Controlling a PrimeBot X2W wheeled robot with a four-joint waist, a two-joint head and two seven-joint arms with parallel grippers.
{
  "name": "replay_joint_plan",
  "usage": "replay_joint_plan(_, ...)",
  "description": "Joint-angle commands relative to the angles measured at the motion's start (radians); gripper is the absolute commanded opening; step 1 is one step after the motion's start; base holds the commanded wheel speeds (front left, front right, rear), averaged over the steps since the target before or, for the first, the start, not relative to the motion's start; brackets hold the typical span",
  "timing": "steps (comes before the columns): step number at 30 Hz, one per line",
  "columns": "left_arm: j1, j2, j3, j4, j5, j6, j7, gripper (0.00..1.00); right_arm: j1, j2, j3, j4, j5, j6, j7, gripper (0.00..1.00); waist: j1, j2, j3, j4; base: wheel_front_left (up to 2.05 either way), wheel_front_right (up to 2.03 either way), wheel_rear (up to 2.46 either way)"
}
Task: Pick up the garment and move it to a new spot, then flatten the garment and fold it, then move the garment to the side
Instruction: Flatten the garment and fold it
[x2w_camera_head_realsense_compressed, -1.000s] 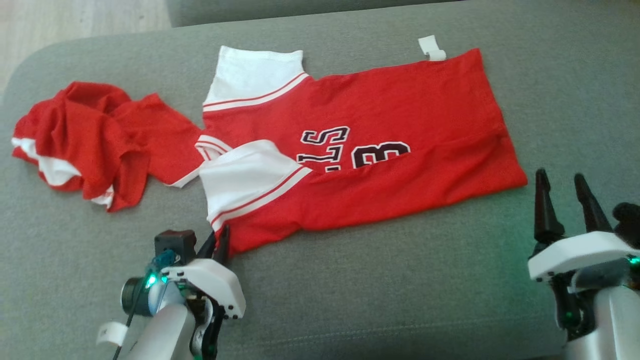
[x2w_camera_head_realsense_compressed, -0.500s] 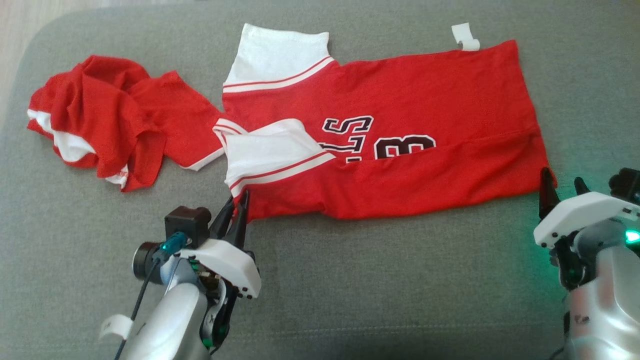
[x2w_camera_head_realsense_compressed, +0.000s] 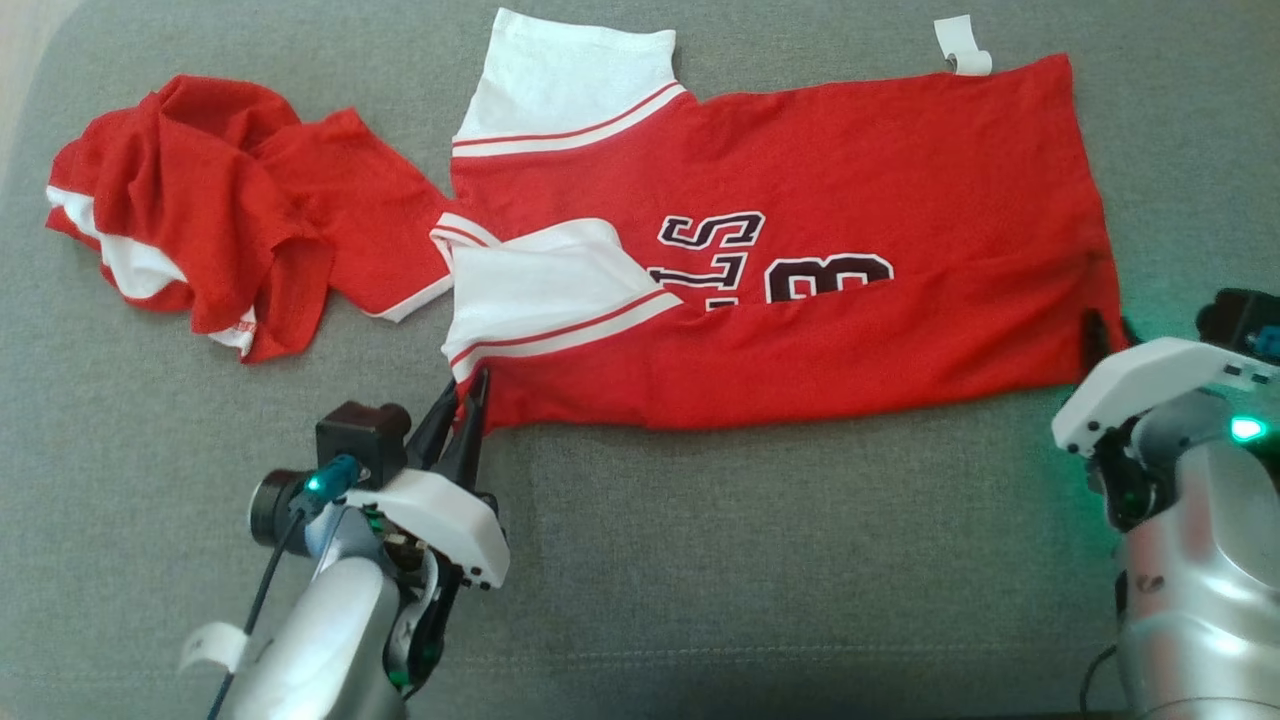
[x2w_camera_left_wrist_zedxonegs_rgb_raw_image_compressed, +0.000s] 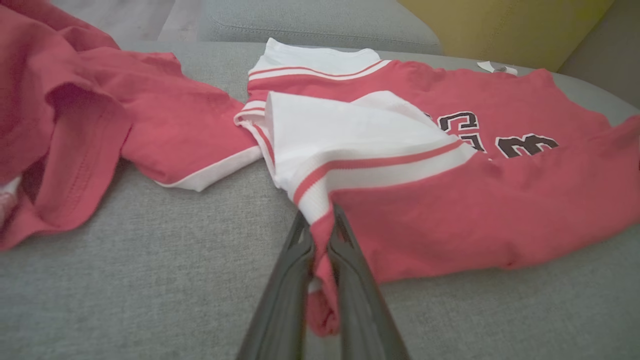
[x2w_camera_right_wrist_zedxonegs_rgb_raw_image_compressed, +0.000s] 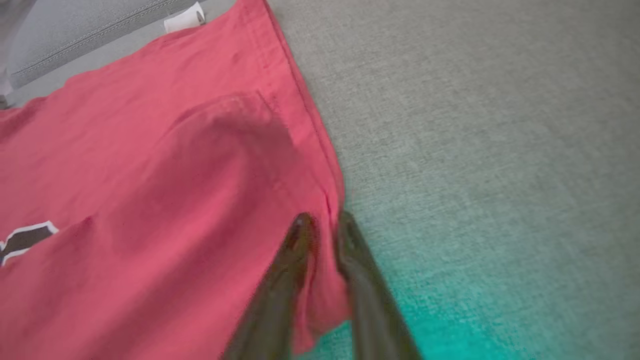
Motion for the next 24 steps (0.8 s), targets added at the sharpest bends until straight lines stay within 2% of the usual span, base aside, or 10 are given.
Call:
replay_joint_plan(1, -0.048, 0.029, 0.030, -0.036, 0.011, 0.007, 0.000, 0.00, -0.015, -0.002, 0.028, -0.009, -0.004, 0.007, 0.004, 0.00, 0.0000, 0.0000, -0.002, -0.002, 0.00, 0.00, 0.00)
replay_joint_plan(12, -0.017, 0.075, 0.036, -0.016, 0.007, 0.016, 0.010, 0.00, 0.039, -0.033, 0.061, -0.058, 0.033, 0.007, 0.062, 0.00, 0.0000, 0.0000, -0.079, -0.025, 0.00, 0.00, 0.00)
replay_joint_plan(24, 0.121, 0.119, 0.009, -0.087, -0.005, 0.025, 0.064, 0.00, 0.248, -0.082, 0.143, -0.269, 0.158, 0.007, 0.286, 0.00, 0.0000, 0.0000, -0.223, -0.049, 0.00, 0.00, 0.00)
